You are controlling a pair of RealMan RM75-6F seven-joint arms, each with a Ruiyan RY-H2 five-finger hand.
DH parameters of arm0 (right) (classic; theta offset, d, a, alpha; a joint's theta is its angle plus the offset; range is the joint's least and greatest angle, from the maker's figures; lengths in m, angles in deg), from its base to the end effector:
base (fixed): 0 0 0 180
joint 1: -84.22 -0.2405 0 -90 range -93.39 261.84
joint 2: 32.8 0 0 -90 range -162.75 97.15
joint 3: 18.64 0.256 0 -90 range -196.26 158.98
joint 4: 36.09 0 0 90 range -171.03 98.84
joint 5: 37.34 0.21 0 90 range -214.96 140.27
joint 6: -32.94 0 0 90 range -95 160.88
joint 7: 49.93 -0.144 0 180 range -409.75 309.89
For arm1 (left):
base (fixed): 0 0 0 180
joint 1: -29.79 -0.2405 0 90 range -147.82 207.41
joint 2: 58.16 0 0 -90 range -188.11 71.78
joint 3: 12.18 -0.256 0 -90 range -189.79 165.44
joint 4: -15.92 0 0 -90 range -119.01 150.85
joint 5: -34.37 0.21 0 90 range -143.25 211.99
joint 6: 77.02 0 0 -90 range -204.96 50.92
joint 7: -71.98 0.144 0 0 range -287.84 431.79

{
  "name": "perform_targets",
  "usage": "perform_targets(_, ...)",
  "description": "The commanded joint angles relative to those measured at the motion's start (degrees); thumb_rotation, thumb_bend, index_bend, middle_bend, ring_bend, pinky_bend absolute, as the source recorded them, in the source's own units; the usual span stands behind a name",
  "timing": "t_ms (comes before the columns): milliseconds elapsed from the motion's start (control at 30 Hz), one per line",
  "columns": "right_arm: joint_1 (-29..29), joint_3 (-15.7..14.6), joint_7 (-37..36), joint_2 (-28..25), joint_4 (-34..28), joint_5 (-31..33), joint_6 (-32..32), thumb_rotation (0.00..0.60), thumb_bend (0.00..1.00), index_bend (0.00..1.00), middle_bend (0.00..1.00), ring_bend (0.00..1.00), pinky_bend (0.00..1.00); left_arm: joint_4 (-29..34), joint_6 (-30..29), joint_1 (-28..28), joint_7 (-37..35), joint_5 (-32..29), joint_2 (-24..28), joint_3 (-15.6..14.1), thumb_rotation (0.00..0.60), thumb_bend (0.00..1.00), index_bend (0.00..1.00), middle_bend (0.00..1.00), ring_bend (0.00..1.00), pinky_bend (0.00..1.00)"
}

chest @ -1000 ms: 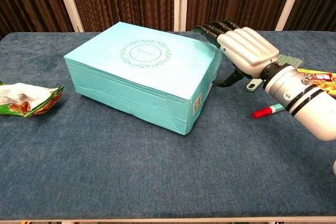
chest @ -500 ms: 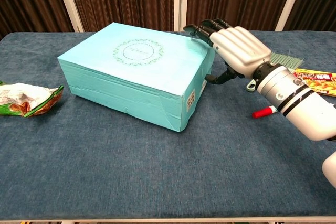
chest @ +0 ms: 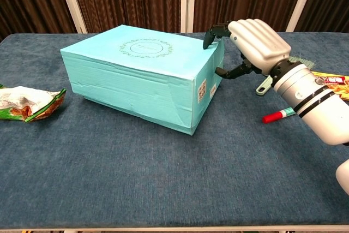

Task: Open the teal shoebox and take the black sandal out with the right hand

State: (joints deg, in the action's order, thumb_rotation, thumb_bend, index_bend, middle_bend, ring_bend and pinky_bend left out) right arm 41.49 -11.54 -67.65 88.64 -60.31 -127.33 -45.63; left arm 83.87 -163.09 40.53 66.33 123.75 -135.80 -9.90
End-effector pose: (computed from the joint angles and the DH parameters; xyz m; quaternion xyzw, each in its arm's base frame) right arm -0.1630 -0.3577 -0.0745 0.6815 -0.2556 0.5488 0.4111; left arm -0.3395 0.2187 0.1205 -0.6371 -0.3162 -0.4021 0.5766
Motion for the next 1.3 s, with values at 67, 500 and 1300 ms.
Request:
perform_targets(67,0.1,1.8,-3.3,-0.5,-1.7,1.9,0.0,0.600,0.19,0.56,0.48,0.34,0.34,0.4,0.3,0.2,0.2,0.1,0.1,-0.1,0.600,0.18,0.10,0.15,0.07,0.24)
perform_targets(500,1.7,12.3,-10.8,-7.1,-23.7,15.2,10.9,0.600,0.16,0.63,0.54,0.40,0.45,1.4,0.3,0.5,0.6,0.6,0.5,-0.2,0.600,0.18,0.10,0.15,0.07,0.24)
perform_targets(1300,5.2,30.2,-17.1,-22.2,-51.2,50.5,39.7,0.600,0.04,0.35,0.42,0.22,0.31,1.5,0.6,0.4,0.3,0.8,0.6,-0.7,0.600,0.18,0.10,0.15,0.07,0.24)
